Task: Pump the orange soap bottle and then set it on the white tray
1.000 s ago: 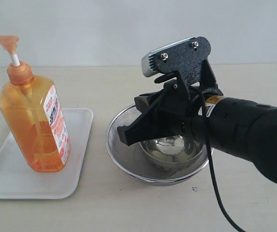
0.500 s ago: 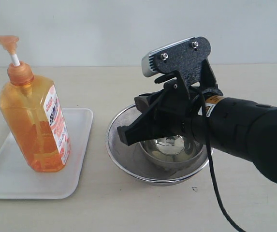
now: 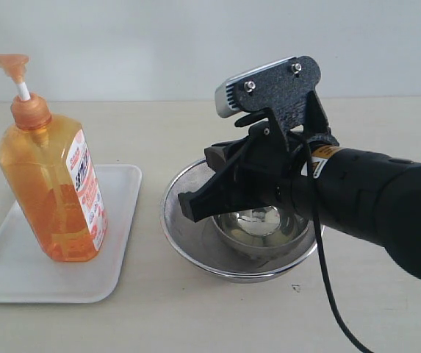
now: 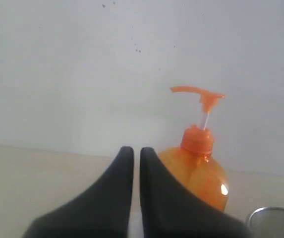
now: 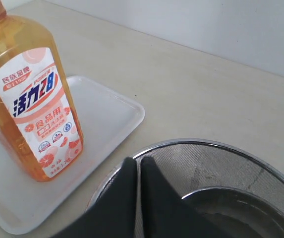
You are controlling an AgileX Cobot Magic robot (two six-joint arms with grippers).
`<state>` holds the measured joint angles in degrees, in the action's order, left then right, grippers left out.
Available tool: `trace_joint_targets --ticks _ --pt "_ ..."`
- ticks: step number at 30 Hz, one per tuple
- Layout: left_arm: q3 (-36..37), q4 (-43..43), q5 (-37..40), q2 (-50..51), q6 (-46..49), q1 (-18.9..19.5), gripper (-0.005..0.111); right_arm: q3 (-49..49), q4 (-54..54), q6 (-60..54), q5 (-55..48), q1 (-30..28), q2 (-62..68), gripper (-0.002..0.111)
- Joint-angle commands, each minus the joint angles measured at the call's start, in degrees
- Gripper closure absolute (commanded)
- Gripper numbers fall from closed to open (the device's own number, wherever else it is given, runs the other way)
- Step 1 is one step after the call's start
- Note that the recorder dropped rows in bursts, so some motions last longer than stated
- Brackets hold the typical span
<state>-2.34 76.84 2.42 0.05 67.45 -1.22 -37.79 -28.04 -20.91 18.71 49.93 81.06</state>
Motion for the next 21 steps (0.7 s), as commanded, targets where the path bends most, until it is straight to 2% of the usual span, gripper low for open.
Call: trace_joint_targets --ticks 1,4,6,8,9,12,16,21 --pt "2.34 -21.15 0.5 -0.05 -14.78 -0.34 0.102 0.13 0.09 -0.24 -0.1 -0.14 -0.44 0.108" --pt "2.34 -49.66 0.37 -0.05 -42.17 -0.34 0.102 0.13 0.09 -0.24 -0.1 -0.14 -0.44 0.108" --pt "2.34 -65.36 1.19 -0.05 -58.76 -0.34 0.102 0.13 0.09 -0.24 -0.1 -0.14 -0.44 0.108" --pt "2.34 -76.08 2.12 -0.05 -73.52 -0.34 0.102 0.13 0.09 -0.24 -0.1 -0.14 -0.44 0.108" --pt "2.34 -79.73 2.77 -0.05 -77.25 -0.34 0.102 0.13 0.09 -0.24 -0.1 -0.14 -0.44 0.108" --pt "2.34 -83.56 7.19 -0.05 -81.68 -0.34 0.102 0.13 0.09 -0.24 -0.1 -0.14 -0.44 0.108" --pt "2.34 -83.71 15.21 -0.05 -76.19 -0.34 0.102 0.13 0.09 -0.14 -0.1 -0.14 -0.44 0.108" --pt "2.34 -83.92 15.37 -0.05 -74.93 -0.34 0.102 0.13 0.09 -0.14 -0.1 -0.14 -0.44 0.108"
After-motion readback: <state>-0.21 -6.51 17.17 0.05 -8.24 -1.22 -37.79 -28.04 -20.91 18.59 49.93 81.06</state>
